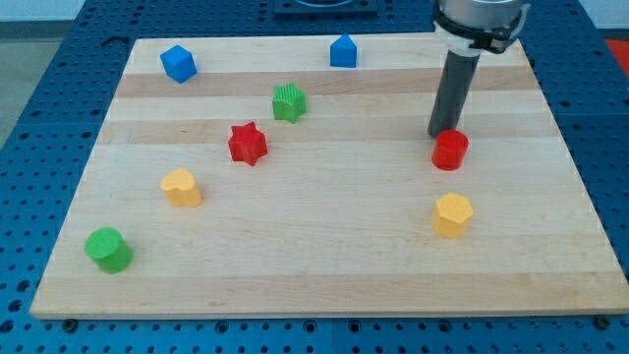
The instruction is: Push red circle towards center
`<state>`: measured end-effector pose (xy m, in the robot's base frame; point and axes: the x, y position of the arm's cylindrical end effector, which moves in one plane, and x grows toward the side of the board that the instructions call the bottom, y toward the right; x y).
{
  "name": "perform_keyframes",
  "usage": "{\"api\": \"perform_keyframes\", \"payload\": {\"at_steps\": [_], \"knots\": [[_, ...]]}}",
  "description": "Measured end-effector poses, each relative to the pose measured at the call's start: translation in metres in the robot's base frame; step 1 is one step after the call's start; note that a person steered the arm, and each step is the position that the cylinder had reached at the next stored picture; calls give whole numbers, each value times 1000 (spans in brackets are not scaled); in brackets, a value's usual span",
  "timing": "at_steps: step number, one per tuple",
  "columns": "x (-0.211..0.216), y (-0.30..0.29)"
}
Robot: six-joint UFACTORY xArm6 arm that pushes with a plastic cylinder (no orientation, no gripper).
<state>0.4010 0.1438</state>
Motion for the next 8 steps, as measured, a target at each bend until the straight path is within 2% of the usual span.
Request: {"api": "perform_keyframes", "payload": {"at_steps": [2,3,6,8], "knots": [[11,83],[38,90],[37,-42],[29,-36]]}}
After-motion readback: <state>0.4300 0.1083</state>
